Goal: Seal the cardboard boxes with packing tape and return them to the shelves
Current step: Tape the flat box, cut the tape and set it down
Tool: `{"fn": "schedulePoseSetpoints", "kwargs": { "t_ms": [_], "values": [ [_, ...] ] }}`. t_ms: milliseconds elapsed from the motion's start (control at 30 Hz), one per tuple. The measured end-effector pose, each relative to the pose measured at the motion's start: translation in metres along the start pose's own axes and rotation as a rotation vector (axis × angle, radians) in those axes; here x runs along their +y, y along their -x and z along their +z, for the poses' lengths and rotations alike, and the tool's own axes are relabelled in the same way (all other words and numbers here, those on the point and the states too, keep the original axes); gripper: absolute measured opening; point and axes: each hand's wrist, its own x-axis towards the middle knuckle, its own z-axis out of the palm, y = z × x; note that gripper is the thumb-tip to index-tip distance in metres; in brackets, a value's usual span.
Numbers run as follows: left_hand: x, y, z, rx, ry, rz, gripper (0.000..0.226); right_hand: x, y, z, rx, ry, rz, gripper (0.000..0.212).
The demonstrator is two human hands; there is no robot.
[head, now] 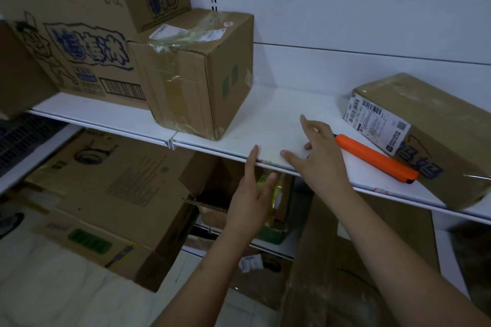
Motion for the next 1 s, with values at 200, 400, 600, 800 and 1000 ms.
{"fn": "schedulePoseSetpoints", "kwargs": {
  "t_ms": [200,400,600,800,1000],
  "values": [
    [0.01,-0.027,0.001,0.171,0.047,-0.108,0.056,0.004,-0.002,0.005,-0.006,0.016,-0.021,0.072],
    [0.022,-0.046,-0.003,0.199,0.015,-0.182,0.069,0.006,-0.003,0.007,0.005,0.016,-0.023,0.063],
    [0.036,-0.025,-0.043,0.19,-0.765,-0.064,0.048,-0.001,0.022,-0.003,0.061,-0.067,-0.145,0.038],
    [0.105,-0.019,-0.002,0.281,-0.549,0.446,0.031,0.025,0.071,-0.087,0.657,0.087,-0.147,0.039],
    [0.152,-0.016,0.107,0.052,-0.422,0.949,0.043,0.102,0.064,-0.192,0.819,0.222,0.119,0.042]
  ]
}}
